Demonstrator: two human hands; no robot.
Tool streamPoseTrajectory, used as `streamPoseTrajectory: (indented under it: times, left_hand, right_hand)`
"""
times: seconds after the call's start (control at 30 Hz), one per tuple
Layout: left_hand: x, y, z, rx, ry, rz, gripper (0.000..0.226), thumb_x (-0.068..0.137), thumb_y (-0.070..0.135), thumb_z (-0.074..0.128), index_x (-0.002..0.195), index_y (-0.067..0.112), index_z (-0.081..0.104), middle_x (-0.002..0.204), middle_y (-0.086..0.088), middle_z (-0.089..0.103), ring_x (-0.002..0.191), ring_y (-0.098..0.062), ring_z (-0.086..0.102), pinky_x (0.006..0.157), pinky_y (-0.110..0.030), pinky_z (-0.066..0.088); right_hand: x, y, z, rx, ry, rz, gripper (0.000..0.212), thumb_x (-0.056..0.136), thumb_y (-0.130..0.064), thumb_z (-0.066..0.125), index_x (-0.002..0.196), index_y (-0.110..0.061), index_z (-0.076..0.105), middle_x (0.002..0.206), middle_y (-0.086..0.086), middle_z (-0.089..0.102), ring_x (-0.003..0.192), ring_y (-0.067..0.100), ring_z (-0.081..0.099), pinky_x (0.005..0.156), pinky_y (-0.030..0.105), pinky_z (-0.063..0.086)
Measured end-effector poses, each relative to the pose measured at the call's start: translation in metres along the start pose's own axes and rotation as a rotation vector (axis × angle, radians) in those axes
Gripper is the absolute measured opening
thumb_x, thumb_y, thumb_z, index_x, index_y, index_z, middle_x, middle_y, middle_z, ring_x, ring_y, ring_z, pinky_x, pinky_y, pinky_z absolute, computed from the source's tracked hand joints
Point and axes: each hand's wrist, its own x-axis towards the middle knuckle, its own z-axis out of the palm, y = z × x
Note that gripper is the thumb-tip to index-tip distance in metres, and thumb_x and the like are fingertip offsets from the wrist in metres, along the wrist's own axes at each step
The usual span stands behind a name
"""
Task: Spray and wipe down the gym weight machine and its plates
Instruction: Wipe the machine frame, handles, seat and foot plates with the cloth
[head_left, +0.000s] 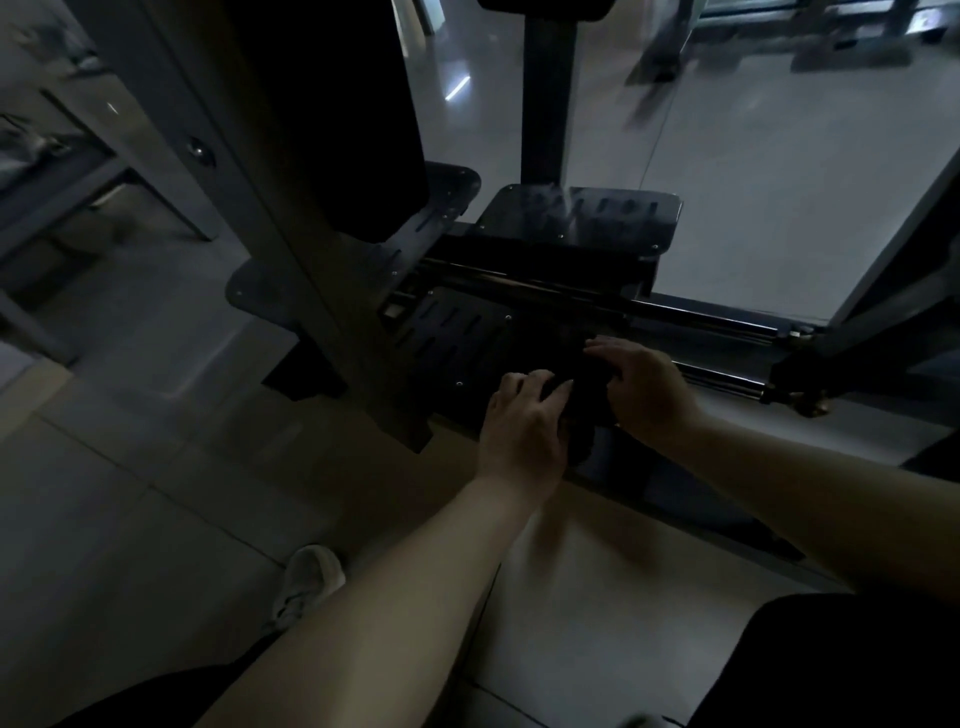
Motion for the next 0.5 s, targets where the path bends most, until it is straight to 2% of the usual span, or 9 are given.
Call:
streamPoseTrajectory:
  times: [0.07, 0.13, 0.2, 0.27, 0.3, 0.37, 0.5]
  left_hand:
    - [0.0, -0.008, -0.007, 0.021, 0.044, -0.025, 0.029, 0.092, 0.017, 0.058, 0.118, 0.015, 0.072, 0.119, -0.003, 0.064, 0.11, -0.029, 0.052, 0.09, -0.041, 0.049]
    - [0.004, -0.028, -0.02, 0.075, 0.036, -0.18, 0.027, 0.092, 0.007, 0.052, 0.113, 0.012, 0.07, 0.119, -0.005, 0.063, 0.114, -0.03, 0.052, 0.09, -0.04, 0.05]
    - [0.018, -0.055, -0.034, 0.139, -0.045, -0.473, 0.036, 0.098, 0.006, 0.047, 0.131, 0.01, 0.06, 0.141, -0.007, 0.054, 0.132, -0.029, 0.044, 0.102, -0.039, 0.046]
    - [0.03, -0.058, -0.044, 0.152, -0.158, -0.635, 0.049, 0.106, 0.02, 0.042, 0.155, 0.012, 0.036, 0.164, -0.012, 0.028, 0.15, -0.032, 0.024, 0.118, -0.041, 0.03]
    - [0.032, -0.048, -0.045, 0.146, -0.195, -0.62, 0.053, 0.11, 0.027, 0.034, 0.16, 0.013, 0.025, 0.168, -0.014, 0.018, 0.154, -0.034, 0.014, 0.123, -0.042, 0.02]
    - [0.021, -0.02, -0.034, 0.189, -0.215, -0.485, 0.054, 0.112, 0.033, 0.024, 0.161, 0.013, 0.018, 0.168, -0.015, 0.014, 0.156, -0.033, 0.007, 0.127, -0.04, 0.008]
    - [-0.021, -0.009, -0.013, 0.052, -0.057, -0.231, 0.048, 0.109, 0.029, 0.037, 0.156, 0.021, 0.039, 0.164, -0.006, 0.032, 0.155, -0.021, 0.019, 0.122, -0.035, 0.023]
  right_hand:
    - [0.002, 0.003, 0.003, -0.027, -0.023, -0.003, 0.044, 0.087, 0.007, 0.057, 0.128, -0.005, 0.069, 0.14, 0.01, 0.062, 0.137, 0.025, 0.053, 0.119, 0.037, 0.036]
    - [0.002, 0.004, 0.007, -0.035, -0.048, -0.005, 0.045, 0.086, 0.005, 0.059, 0.127, -0.007, 0.07, 0.143, 0.008, 0.06, 0.139, 0.024, 0.051, 0.12, 0.04, 0.036]
    - [0.0, 0.002, 0.007, -0.064, -0.055, -0.015, 0.046, 0.086, 0.004, 0.057, 0.128, -0.008, 0.071, 0.146, 0.005, 0.058, 0.142, 0.021, 0.048, 0.121, 0.038, 0.034]
    - [0.001, 0.001, 0.005, -0.088, -0.049, -0.019, 0.046, 0.087, 0.002, 0.055, 0.128, -0.011, 0.071, 0.147, 0.003, 0.057, 0.143, 0.018, 0.047, 0.12, 0.038, 0.035]
    - [0.001, 0.001, 0.005, -0.098, -0.046, -0.02, 0.045, 0.088, 0.001, 0.055, 0.128, -0.012, 0.071, 0.148, 0.002, 0.056, 0.143, 0.018, 0.046, 0.12, 0.039, 0.035]
    - [0.0, 0.001, 0.005, -0.11, -0.039, -0.01, 0.043, 0.091, -0.002, 0.054, 0.128, -0.014, 0.071, 0.148, 0.0, 0.056, 0.143, 0.017, 0.046, 0.12, 0.037, 0.035]
    - [-0.005, -0.001, 0.008, -0.133, -0.027, -0.016, 0.04, 0.094, -0.003, 0.054, 0.13, -0.012, 0.07, 0.148, 0.003, 0.055, 0.142, 0.021, 0.047, 0.117, 0.038, 0.036]
